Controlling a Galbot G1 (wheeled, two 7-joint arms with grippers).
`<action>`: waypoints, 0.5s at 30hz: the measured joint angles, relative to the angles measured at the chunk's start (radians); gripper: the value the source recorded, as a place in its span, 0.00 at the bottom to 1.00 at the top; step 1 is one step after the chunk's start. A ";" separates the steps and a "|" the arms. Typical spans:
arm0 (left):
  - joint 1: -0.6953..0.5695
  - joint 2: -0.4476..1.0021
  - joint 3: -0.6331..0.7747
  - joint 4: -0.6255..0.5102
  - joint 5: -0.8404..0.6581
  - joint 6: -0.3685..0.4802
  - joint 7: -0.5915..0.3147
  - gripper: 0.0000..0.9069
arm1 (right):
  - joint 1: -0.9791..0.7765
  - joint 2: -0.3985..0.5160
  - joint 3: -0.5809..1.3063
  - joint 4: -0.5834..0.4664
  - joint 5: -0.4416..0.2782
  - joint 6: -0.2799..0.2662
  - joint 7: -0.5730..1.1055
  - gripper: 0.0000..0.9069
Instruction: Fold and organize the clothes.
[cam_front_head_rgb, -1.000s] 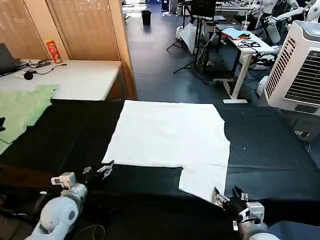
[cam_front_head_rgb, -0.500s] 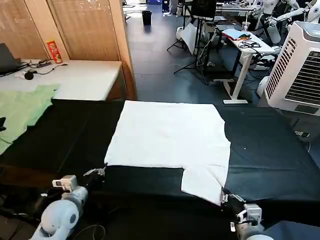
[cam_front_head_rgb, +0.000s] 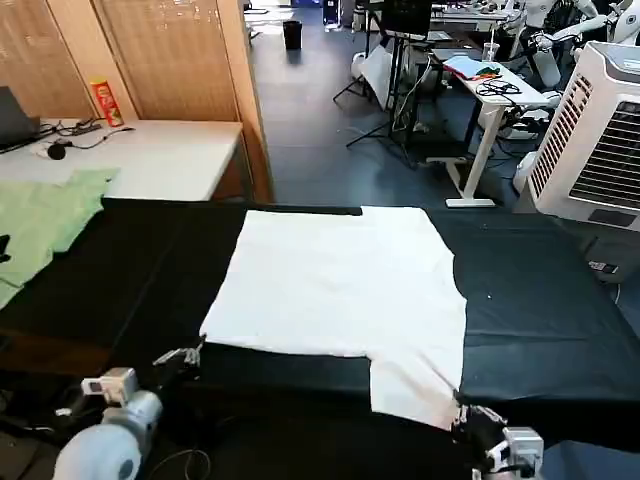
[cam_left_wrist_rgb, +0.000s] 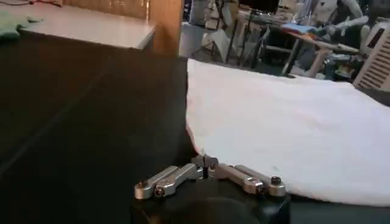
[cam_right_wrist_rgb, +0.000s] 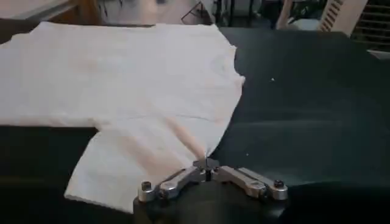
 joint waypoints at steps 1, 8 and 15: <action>0.003 -0.010 0.000 -0.006 0.010 -0.007 -0.002 0.00 | 0.013 -0.008 0.008 -0.007 0.016 0.021 -0.010 0.02; -0.061 -0.060 0.024 0.023 0.111 -0.070 0.003 0.00 | 0.163 -0.095 0.023 -0.153 0.086 0.157 -0.041 0.02; -0.198 -0.083 0.078 0.126 0.179 -0.099 0.005 0.00 | 0.378 -0.151 -0.025 -0.340 0.096 0.202 -0.043 0.02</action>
